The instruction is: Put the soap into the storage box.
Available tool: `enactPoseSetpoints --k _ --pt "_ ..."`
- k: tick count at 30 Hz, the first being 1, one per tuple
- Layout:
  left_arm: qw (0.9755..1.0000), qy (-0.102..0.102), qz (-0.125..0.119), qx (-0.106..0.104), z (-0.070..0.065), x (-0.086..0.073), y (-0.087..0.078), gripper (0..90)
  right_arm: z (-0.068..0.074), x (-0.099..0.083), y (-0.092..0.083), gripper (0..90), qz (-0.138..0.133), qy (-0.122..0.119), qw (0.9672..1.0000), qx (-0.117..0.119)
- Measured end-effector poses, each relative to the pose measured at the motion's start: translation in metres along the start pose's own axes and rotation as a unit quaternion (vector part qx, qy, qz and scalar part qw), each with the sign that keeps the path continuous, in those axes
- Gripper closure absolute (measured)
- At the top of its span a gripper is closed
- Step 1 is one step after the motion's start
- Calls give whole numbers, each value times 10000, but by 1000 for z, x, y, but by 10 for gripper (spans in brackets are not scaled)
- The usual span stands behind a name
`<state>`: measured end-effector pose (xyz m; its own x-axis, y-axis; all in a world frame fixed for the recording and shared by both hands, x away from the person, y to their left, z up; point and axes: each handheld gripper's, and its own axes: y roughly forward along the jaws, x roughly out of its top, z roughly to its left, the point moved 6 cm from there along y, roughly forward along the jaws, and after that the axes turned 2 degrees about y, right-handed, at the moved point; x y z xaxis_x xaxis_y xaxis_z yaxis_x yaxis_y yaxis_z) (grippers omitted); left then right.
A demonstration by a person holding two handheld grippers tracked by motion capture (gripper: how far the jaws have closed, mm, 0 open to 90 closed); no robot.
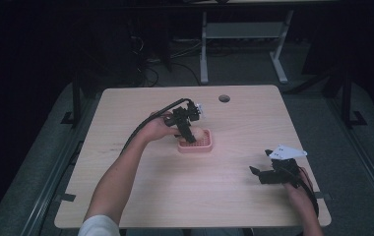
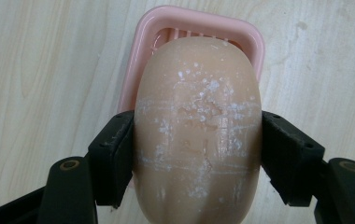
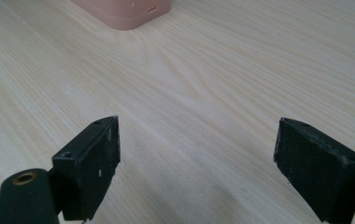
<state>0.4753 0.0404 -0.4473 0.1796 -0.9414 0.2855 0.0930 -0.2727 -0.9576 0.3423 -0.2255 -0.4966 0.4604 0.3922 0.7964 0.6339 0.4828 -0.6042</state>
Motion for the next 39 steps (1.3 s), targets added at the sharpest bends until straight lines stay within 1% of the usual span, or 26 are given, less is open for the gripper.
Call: enactPoseSetpoints --k 1,5,8,10,13,15,17,20,23,25,26,30,39 --pt "10000 35 -2 -19 0 1 1 323 0 0 0 139 2 -2 10000 3" --pt "10000 28 -4 -76 -1 4 7 322 0 0 0 139 -2 22 10000 -3" --pt "9999 50 54 -70 -1 4 11 322 0 0 0 139 5 24 10000 7" --pt "9999 36 86 -84 -1 4 13 322 0 0 -1 139 -8 14 10000 0" --pt "9999 18 52 -116 0 5 15 322 0 0 0 139 -11 21 10000 5" --pt "9999 33 85 -109 0 5 17 322 0 0 0 139 -23 26 10000 16" --pt "9999 6 67 -140 0 5 18 322 -1 0 0 139 -5 16 10000 10" --pt "9999 -10 67 -128 0 5 20 322 -1 -1 -1 139 -8 12 10000 11" --pt "9999 46 71 -89 1 6 22 322 -2 -1 -1 139 -22 10 10000 11" --pt "9999 39 70 -70 1 6 23 322 -2 -1 -1 139 -24 6 10000 16" --pt "9999 1 48 -98 1 6 24 322 -2 -1 -1 139 -21 7 10000 16" --pt "9999 -42 47 -139 3 5 25 321 -2 -1 -1 139 -14 -12 10000 22" --pt "9999 -60 80 -137 6 3 27 321 -2 -1 -2 139 -29 3 10000 30"
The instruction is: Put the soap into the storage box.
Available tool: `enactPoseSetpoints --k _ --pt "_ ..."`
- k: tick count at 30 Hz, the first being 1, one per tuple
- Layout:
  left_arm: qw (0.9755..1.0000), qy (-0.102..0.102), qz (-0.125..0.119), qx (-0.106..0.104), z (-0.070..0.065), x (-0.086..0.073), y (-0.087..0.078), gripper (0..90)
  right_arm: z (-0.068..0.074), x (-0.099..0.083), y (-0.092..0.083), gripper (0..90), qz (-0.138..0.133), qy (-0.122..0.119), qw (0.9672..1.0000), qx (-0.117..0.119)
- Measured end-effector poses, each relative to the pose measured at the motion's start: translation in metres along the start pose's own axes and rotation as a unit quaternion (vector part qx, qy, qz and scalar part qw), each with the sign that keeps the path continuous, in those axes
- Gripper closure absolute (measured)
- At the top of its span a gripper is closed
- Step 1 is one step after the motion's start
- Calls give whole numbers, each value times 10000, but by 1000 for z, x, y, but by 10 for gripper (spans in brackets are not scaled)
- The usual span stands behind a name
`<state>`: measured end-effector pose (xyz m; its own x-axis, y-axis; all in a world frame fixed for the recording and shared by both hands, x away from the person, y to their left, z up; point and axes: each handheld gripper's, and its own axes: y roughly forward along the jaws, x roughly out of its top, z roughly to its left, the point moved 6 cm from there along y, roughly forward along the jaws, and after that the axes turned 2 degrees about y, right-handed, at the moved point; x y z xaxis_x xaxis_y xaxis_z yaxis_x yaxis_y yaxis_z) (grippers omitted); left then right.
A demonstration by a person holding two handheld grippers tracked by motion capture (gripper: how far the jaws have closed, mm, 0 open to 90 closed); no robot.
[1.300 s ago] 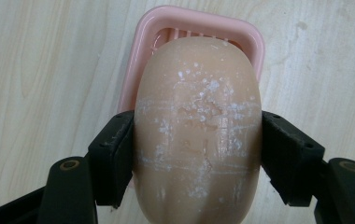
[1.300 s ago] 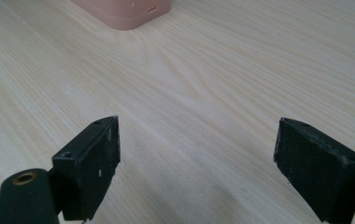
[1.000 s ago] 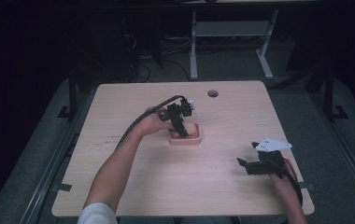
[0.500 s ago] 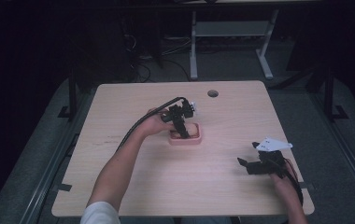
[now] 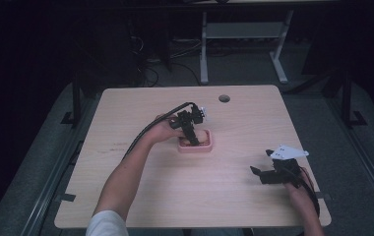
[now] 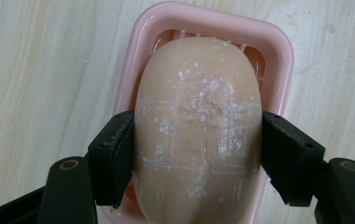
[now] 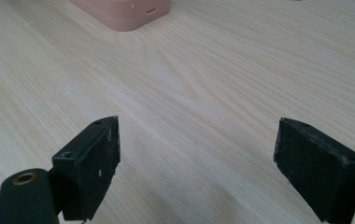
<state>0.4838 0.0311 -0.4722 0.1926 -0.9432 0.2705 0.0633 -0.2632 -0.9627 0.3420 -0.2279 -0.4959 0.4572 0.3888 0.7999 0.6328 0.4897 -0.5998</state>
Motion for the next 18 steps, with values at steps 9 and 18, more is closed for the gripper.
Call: enactPoseSetpoints --k 9,18 --pt "10000 -36 -7 6 2 -1 1 320 0 0 1 139 4 -1 10000 5" --pt "10000 -81 -16 20 5 -2 1 319 -1 0 1 139 -15 -23 10000 2"
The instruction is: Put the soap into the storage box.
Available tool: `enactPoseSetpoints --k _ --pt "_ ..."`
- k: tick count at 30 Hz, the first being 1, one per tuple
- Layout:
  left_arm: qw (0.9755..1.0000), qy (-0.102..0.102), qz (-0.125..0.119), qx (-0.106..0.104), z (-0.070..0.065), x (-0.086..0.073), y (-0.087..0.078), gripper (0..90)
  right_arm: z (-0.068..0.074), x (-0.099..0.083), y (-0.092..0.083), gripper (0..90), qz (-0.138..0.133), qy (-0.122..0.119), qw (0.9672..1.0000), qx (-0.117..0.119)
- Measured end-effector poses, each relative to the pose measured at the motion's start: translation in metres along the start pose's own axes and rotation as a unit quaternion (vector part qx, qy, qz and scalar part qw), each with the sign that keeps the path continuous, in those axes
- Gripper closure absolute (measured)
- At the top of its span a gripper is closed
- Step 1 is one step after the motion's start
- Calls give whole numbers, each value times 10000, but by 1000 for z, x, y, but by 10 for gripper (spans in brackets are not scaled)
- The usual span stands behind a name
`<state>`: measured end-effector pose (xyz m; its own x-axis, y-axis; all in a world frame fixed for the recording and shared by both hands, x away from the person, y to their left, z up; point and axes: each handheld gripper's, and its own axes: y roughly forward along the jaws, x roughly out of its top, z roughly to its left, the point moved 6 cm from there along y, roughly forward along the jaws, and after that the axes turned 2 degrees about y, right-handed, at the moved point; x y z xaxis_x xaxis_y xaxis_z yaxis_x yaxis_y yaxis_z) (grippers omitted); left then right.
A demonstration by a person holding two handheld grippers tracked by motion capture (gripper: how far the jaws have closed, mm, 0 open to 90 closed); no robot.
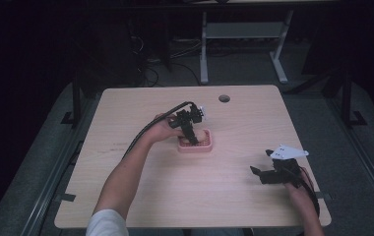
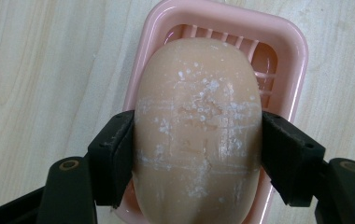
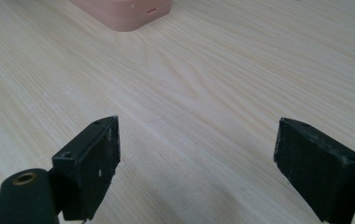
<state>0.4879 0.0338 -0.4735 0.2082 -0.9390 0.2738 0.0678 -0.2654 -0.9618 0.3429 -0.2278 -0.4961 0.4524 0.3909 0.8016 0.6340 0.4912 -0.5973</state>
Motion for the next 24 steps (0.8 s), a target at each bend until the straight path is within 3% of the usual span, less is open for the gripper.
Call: enactPoseSetpoints --k 8,13,24 --pt "10000 32 26 17 0 0 1 314 1 0 0 139 0 -6 10000 3" --pt "9998 22 -177 74 1 3 -10 276 1 0 1 139 18 1 10000 3" --pt "9997 97 -191 80 -7 0 -24 247 1 0 1 139 45 -39 10000 -26"
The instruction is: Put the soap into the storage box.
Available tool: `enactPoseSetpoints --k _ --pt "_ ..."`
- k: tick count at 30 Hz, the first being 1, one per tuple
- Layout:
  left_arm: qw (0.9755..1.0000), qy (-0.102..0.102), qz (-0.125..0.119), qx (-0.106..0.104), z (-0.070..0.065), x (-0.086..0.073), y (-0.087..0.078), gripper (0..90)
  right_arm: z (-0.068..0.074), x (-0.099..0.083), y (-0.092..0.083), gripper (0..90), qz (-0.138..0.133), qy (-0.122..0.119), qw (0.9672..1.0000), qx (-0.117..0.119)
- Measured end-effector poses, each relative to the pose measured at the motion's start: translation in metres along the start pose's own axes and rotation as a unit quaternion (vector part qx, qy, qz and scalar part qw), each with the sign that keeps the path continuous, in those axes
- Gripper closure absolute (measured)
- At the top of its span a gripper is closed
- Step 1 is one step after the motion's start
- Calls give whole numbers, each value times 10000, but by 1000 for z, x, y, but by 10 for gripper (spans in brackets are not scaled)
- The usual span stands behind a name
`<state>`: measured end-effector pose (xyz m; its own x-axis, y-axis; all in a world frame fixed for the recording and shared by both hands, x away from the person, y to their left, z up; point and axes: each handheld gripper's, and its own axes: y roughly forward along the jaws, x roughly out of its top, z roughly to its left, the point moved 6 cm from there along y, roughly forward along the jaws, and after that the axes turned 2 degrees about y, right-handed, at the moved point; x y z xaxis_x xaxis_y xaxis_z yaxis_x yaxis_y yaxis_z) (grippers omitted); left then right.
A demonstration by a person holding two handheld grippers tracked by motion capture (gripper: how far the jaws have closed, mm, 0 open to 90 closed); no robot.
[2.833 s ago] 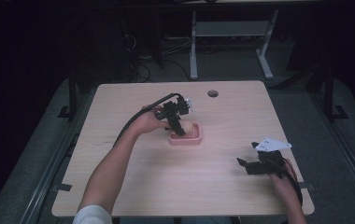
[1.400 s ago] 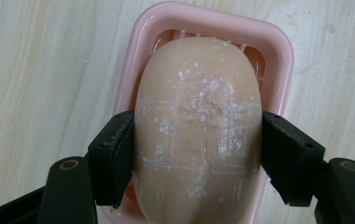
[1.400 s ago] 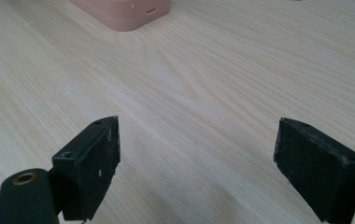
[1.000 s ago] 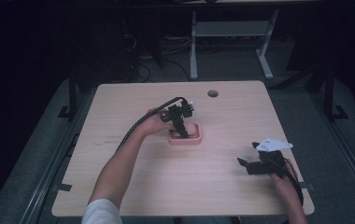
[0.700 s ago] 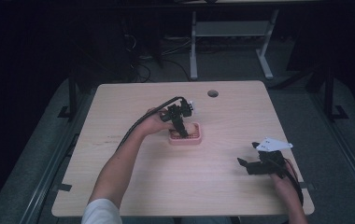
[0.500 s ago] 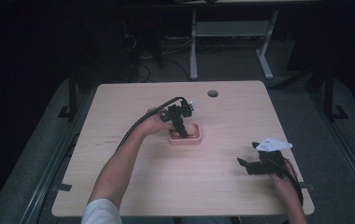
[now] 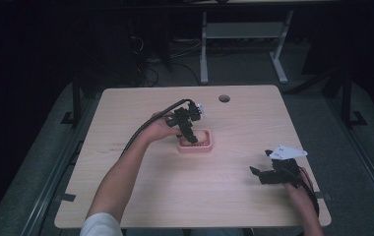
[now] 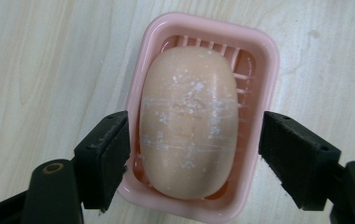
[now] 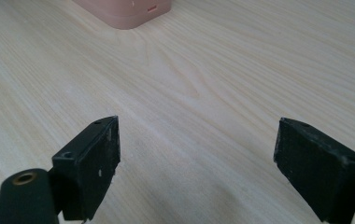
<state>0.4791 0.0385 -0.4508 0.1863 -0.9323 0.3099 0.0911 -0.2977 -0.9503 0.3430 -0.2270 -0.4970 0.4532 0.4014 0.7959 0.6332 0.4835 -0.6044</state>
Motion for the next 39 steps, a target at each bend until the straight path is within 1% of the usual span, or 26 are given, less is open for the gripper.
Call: enactPoseSetpoints --k 2,4,6,7,8,9,11,13,14,18,23,27,30,32,39 --pt "10000 12 -24 39 -1 0 -3 247 0 0 0 139 -10 1 10000 -6" --pt "10000 -6 -37 44 -2 0 -7 237 0 0 -1 139 -12 55 10000 3" --pt "10000 11 -34 87 -3 -2 -8 229 0 0 -1 139 -15 43 10000 -5" --pt "10000 15 -26 89 -4 -3 -8 228 -1 0 -1 139 -7 -2 10000 -18" --pt "10000 14 -17 87 -5 -4 -8 232 0 0 -1 139 -16 44 10000 -8" --pt "9999 12 -34 112 -6 -5 -9 238 0 0 -1 139 -15 38 10000 -12" --pt "9999 -91 -113 41 -8 -9 -9 238 1 1 -1 139 -1 27 10000 -21" --pt "9999 -97 -86 20 -9 -12 -9 237 1 1 0 139 5 31 10000 -20" --pt "10000 -82 -44 18 -10 -14 -9 232 1 1 0 139 13 -4 10000 -29" --pt "9999 -105 -127 1 -11 -17 -13 236 2 1 1 139 30 -9 10000 -36" --pt "9997 -165 -204 12 -14 -21 -14 234 2 1 1 139 40 -21 10000 -48" --pt "9997 -161 -184 26 -16 -24 -17 236 2 1 1 139 43 -7 10000 -56" --pt "9996 -192 -211 40 -18 -25 -20 241 2 1 1 139 44 -8 10000 -62" --pt "9995 -200 -227 106 -19 -26 -22 243 2 1 1 139 36 20 10000 -68" --pt "9993 -243 -259 89 -23 -33 -24 243 2 1 1 139 40 60 10000 -69"
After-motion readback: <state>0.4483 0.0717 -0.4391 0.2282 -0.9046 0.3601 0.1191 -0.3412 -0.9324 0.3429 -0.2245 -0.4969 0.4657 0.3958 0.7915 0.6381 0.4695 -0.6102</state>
